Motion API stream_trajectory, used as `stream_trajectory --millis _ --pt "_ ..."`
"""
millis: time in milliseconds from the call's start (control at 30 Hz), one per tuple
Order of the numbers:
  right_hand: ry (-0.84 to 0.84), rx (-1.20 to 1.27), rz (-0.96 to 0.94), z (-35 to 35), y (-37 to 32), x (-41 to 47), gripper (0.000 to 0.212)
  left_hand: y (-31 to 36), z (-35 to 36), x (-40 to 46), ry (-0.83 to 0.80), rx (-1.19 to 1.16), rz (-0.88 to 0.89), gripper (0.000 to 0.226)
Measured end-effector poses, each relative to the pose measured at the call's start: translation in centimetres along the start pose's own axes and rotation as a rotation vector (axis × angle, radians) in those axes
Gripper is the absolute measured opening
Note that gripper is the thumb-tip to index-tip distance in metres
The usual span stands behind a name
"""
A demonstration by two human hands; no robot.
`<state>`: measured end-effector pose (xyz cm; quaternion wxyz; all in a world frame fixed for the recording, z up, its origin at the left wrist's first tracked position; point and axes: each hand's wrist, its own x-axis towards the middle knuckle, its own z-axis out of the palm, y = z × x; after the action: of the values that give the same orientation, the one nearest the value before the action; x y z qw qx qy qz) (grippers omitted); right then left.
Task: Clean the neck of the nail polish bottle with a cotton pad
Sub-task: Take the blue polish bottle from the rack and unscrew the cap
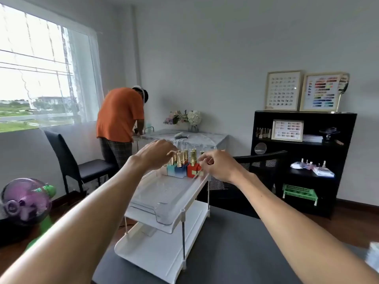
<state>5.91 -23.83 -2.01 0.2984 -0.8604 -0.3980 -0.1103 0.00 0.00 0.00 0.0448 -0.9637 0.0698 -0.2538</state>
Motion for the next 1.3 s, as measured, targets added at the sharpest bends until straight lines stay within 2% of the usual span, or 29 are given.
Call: stream_trajectory --millis 133,300,367,467,533,700,800,1000,1167,1233,1300 --pt "-0.129 -0.031 0.023 2.1 -0.8 2.2 0.024 -1.0 1.0 0.5 -0.007 -0.004 -0.031 0.032" --pt "-0.127 -0.082 0.046 3.7 -1.1 4.8 0.016 -1.6 2.3 1.0 0.079 -0.016 -0.008 0.029" --pt "-0.178 -0.126 0.077 4.1 -1.2 5.5 0.012 -1.5 2.6 1.2 0.11 -0.012 0.02 0.026" --pt "-0.252 -0.213 0.106 4.6 -1.7 6.3 0.029 -1.3 3.0 1.6 0.146 -0.013 0.049 0.025" --pt "-0.273 -0.252 0.131 4.8 -1.8 6.9 0.021 -1.1 3.3 1.6 0.171 0.008 0.064 0.022" --pt "-0.281 -0.273 0.129 5.3 -1.8 7.1 0.034 -1.0 3.3 1.6 0.185 -0.081 -0.042 0.012" --pt "-0.288 -0.27 0.122 5.6 -1.8 7.2 0.022 -0.9 3.3 1.7 0.169 -0.145 -0.081 0.011" --pt "-0.284 -0.262 0.185 6.1 -2.0 7.4 0.026 -1.0 3.6 1.5 0.143 -0.38 -0.128 0.028" --pt "-0.22 -0.213 0.178 6.5 -1.9 7.2 0.019 -0.9 2.9 1.8 0.185 -0.463 -0.16 0.022" --pt "-0.204 -0.184 0.164 6.5 -1.7 7.1 0.031 -0.7 2.0 2.0 0.204 -0.483 -0.174 0.02" --pt "-0.18 -0.123 0.147 6.6 -1.3 7.0 0.034 -0.5 1.1 2.2 0.223 -0.496 -0.179 0.019"
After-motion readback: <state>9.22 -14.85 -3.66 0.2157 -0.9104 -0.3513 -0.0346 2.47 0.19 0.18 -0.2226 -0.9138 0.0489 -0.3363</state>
